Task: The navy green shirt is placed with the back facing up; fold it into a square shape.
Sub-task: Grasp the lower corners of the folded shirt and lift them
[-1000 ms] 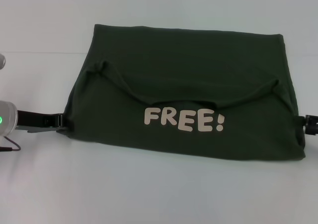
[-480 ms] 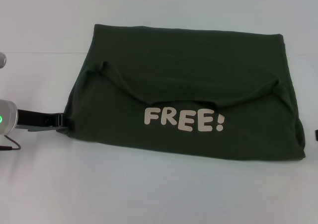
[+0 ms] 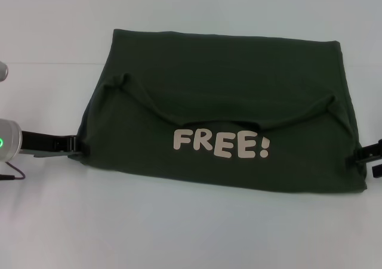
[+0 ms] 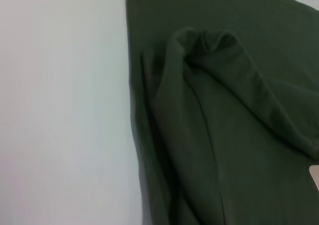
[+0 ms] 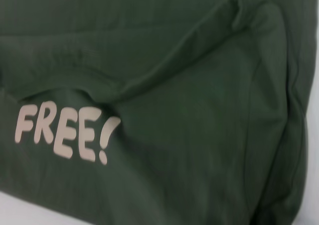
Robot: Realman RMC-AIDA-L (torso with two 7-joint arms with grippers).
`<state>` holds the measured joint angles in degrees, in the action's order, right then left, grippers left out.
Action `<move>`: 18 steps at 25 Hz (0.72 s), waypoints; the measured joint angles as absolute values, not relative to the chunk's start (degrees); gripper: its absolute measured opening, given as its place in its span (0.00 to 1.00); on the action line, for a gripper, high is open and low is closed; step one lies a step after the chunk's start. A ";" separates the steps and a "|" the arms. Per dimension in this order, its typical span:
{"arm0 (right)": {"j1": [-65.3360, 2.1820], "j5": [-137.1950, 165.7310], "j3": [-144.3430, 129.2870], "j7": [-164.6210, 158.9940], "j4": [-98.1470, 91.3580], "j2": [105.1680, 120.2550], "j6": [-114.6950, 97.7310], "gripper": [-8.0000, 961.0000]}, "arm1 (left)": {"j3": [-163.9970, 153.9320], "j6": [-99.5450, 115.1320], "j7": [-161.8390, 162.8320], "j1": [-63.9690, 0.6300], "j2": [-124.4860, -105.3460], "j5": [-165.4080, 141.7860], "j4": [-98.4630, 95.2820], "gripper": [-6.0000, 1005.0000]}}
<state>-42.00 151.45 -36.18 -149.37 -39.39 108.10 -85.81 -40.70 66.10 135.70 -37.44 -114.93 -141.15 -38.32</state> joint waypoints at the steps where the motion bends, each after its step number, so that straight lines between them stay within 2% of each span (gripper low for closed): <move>1: -42.09 151.45 -36.21 -149.37 -39.39 108.27 -85.11 0.80 | -40.69 66.09 135.70 -37.45 -114.94 -141.15 -38.32 0.03; 11: -43.24 151.51 -36.37 -148.16 -38.57 110.82 -81.39 0.78 | -40.69 65.94 135.74 -37.75 -115.04 -141.15 -38.32 0.03; 18: -43.29 151.74 -37.27 -148.03 -37.80 110.89 -81.25 0.77 | -40.69 65.94 135.78 -37.95 -115.02 -141.15 -38.32 0.02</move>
